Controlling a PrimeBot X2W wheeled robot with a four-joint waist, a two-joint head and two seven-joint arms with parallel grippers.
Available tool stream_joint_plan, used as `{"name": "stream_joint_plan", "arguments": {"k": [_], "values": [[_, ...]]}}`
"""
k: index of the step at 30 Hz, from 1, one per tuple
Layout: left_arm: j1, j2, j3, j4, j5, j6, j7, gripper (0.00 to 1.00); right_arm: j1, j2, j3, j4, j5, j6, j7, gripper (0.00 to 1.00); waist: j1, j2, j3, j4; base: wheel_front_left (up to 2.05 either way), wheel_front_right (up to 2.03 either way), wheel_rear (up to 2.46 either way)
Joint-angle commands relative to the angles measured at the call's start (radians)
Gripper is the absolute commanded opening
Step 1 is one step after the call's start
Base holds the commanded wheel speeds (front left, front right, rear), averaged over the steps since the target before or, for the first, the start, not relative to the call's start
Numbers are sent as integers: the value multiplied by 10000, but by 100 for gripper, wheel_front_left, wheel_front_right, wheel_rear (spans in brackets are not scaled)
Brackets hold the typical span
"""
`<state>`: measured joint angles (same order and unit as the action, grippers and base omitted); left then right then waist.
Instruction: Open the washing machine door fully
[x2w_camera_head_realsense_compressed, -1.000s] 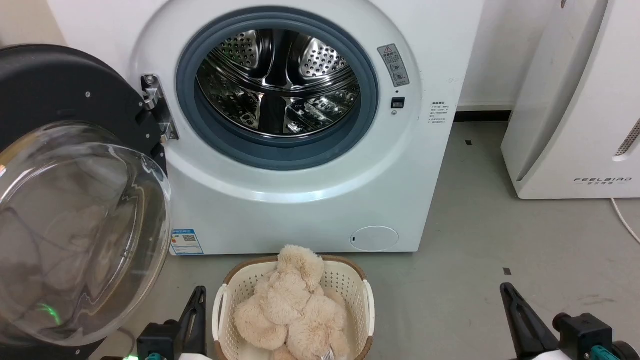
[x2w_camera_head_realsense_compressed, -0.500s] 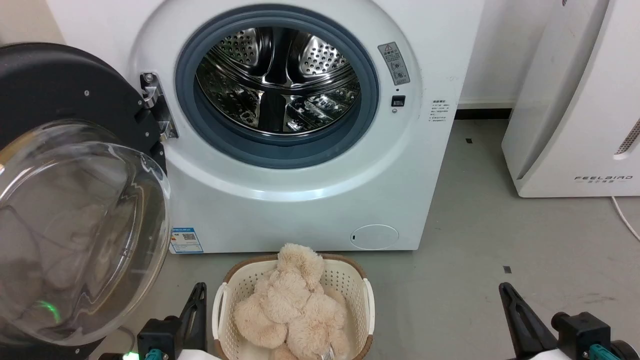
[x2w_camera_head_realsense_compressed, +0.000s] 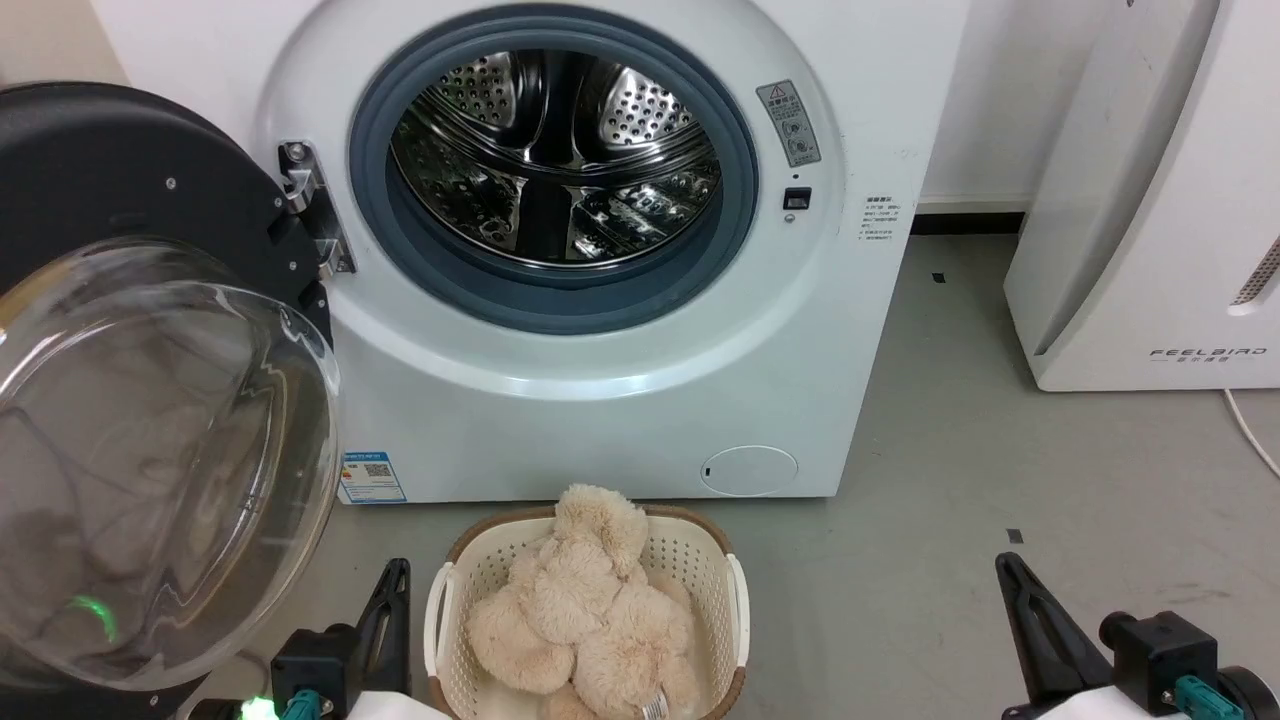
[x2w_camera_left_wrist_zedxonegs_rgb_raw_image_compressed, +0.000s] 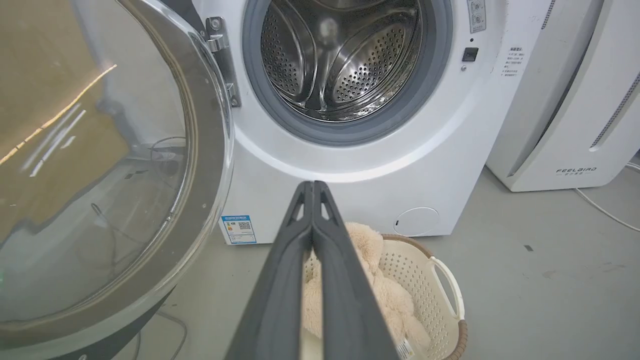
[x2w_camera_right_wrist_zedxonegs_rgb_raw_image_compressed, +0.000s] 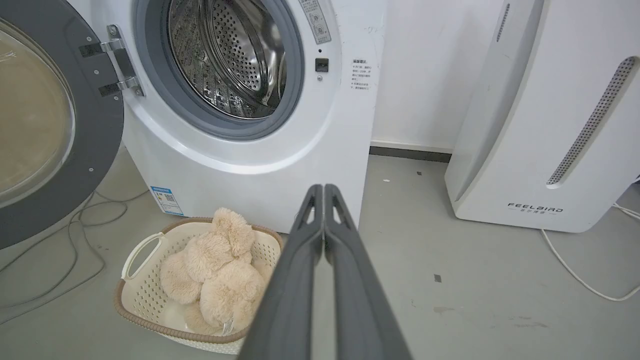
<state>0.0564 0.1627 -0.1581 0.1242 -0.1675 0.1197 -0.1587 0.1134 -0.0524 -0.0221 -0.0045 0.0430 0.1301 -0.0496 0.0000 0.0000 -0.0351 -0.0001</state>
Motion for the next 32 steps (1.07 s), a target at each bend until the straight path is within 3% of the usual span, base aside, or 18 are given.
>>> {"name": "stream_joint_plan", "arguments": {"k": [1, 32], "values": [[-162, -66, 57, -76, 102, -70, 27, 0, -162, 7, 27, 12, -48, 2, 25, 0, 0, 0, 3, 0, 0, 0, 0], [-312, -461, 625, -510, 688, -490, 608, 0, -524, 12, 99, 24, -191, 3, 201, 0, 0, 0, 133, 1, 0, 0, 0]]}}
